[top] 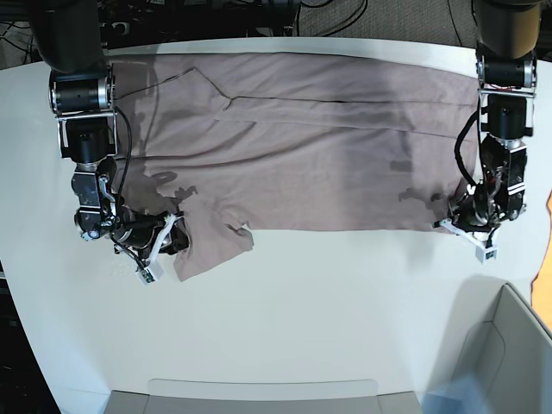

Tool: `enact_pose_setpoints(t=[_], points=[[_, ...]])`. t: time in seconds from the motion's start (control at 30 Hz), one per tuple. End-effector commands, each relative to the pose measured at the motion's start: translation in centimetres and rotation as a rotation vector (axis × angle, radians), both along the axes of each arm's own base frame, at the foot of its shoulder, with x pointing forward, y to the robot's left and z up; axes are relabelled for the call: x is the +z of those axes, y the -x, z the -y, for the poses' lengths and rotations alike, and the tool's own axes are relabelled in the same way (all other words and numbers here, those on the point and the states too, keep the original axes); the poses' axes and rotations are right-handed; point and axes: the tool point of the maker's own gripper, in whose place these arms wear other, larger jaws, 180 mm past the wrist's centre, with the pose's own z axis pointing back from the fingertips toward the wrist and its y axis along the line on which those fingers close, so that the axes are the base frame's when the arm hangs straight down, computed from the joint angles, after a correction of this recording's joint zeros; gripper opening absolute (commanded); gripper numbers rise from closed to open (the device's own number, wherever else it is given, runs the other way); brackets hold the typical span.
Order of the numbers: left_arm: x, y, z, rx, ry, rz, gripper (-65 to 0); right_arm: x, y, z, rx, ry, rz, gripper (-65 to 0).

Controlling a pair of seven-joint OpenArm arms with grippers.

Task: Fold the T-shirt properly
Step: 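Move the left gripper to the opposite hem corner and grasp it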

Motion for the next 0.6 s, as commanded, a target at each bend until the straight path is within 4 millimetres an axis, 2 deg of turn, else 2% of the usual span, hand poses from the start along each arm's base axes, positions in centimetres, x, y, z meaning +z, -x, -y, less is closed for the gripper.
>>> enact_pose_setpoints(t=[0.0,0.13,0.27,0.37,0.4,0.57], points=[[-0.7,1.0,0.3,-0.009,0.015,-0.046,-65.0,-0.1,0.1,0.4,0.018,0.045,-0.023,-63.7],[0.1,0.6,-1.0,0.037,0.03,0.009,-65.0,0.5,-0.5,0.3,0.021,0.044,-0.005,-65.0],[2.5,-0.1,-3.3,0.122,0.085,0.114,-65.0,2.9,-2.1,-0.2,0.035,0.044,0.067,-65.0],[5.1,-0.5,-4.5,0.138,0.089,0.211,-65.0,4.7,-3.0,-0.5,0.048,0.049,0.123,-65.0],[5.9,-0.6,-4.5,0.129,0.084,0.231,-65.0,5.3,-3.2,-0.5,0.052,0.052,0.141,-65.0],[7.1,-0.1,-3.4,0.072,0.071,0.229,-65.0,6.5,-3.0,-0.4,0.088,0.129,0.132,-65.0]])
